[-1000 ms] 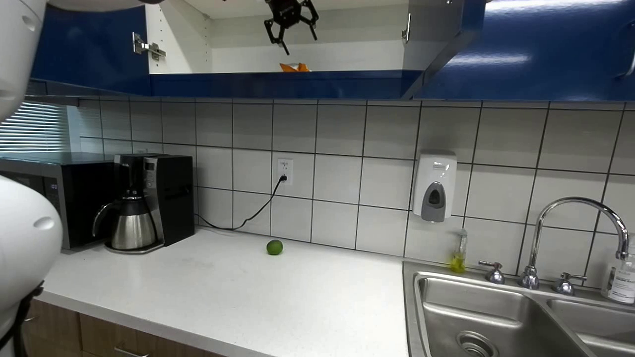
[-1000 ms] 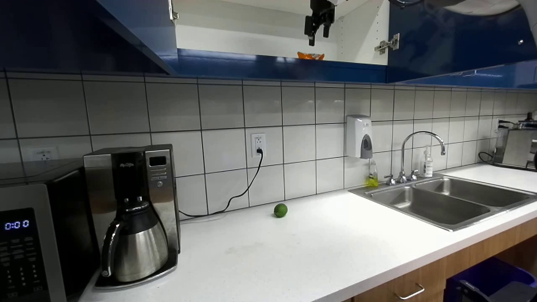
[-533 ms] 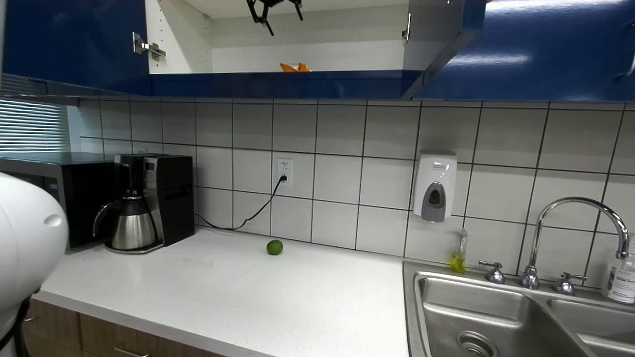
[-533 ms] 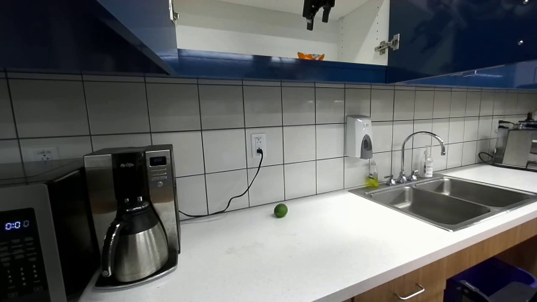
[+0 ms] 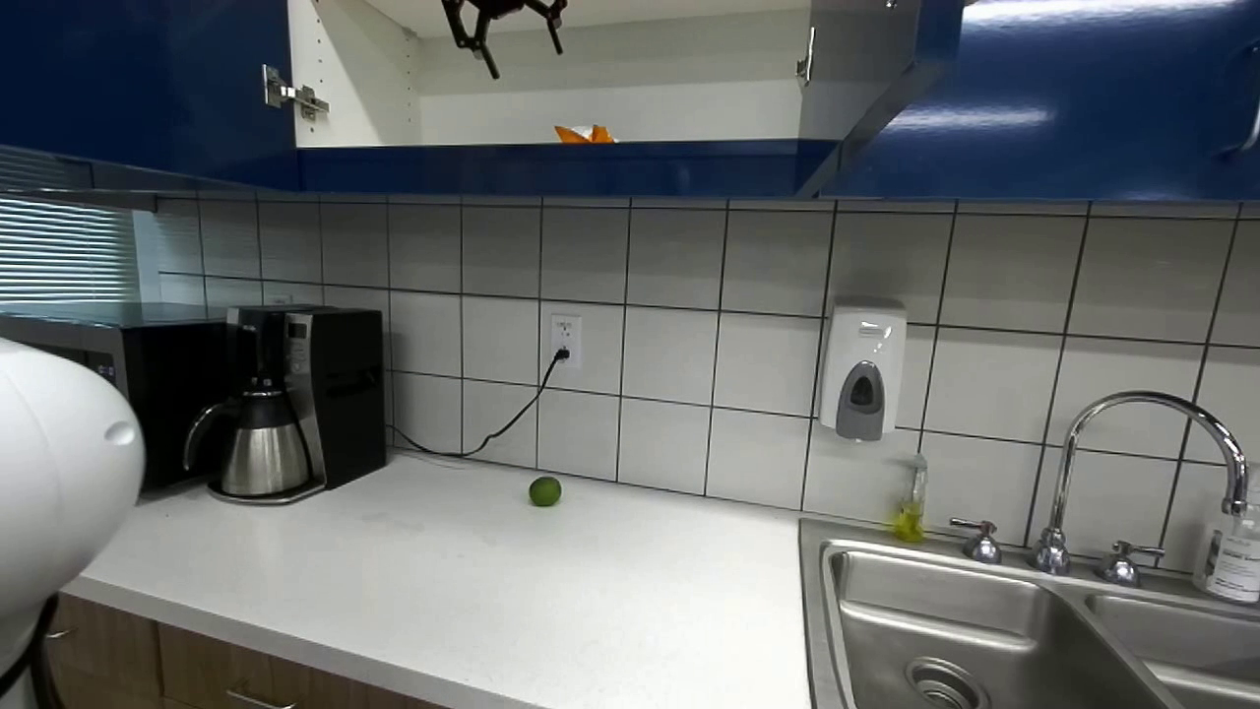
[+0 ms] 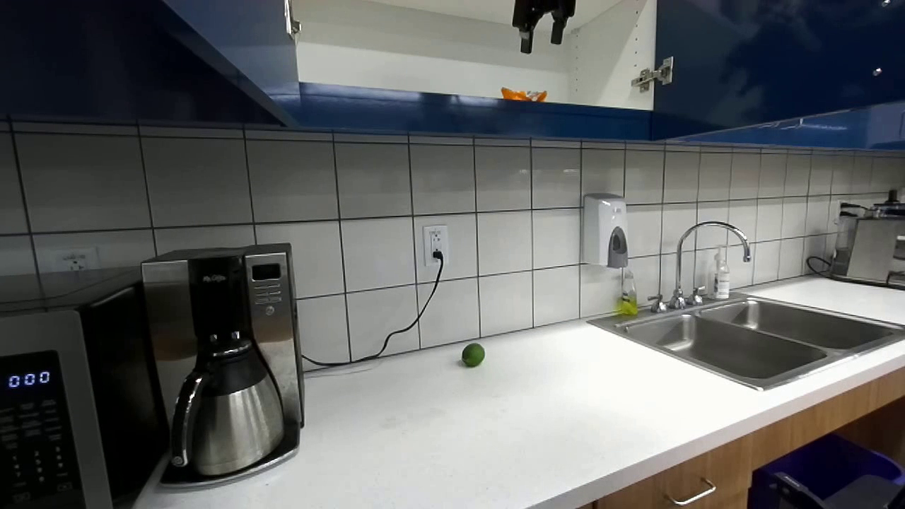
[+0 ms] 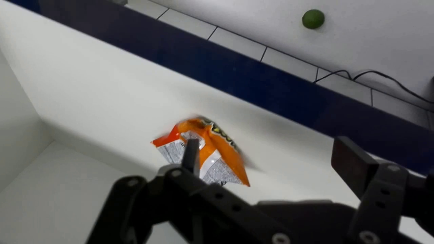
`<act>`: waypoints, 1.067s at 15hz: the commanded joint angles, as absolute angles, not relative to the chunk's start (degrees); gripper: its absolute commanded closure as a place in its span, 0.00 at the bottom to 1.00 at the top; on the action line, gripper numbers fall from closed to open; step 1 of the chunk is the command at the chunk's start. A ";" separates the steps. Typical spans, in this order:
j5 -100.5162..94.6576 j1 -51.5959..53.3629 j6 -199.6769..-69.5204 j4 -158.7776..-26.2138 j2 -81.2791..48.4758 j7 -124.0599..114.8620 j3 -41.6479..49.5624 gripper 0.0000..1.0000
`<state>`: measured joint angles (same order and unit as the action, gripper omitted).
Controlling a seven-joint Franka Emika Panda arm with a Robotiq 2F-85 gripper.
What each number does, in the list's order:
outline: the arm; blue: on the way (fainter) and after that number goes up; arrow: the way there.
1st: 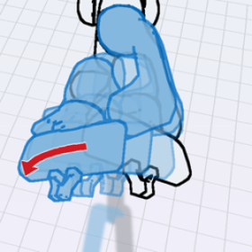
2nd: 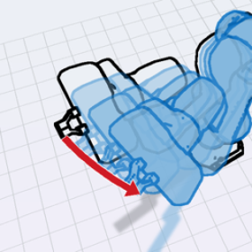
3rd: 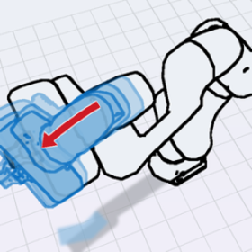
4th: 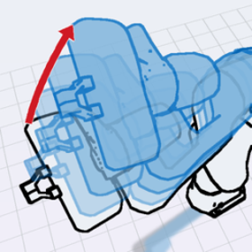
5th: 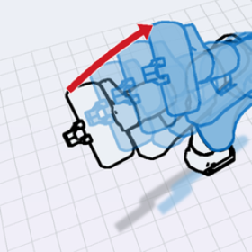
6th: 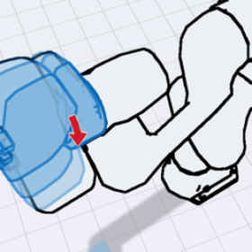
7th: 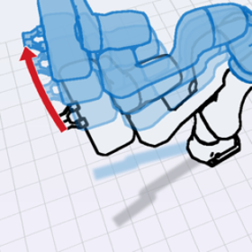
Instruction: Put the orange packet in the upper cabinet.
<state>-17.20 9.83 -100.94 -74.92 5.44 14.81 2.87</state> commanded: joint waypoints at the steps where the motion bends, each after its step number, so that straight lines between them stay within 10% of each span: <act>1: -15.26 10.87 -101.62 -89.26 14.80 10.73 2.01 0.00; 16: -0.16 7.96 -97.16 -124.58 28.77 9.82 0.38 0.00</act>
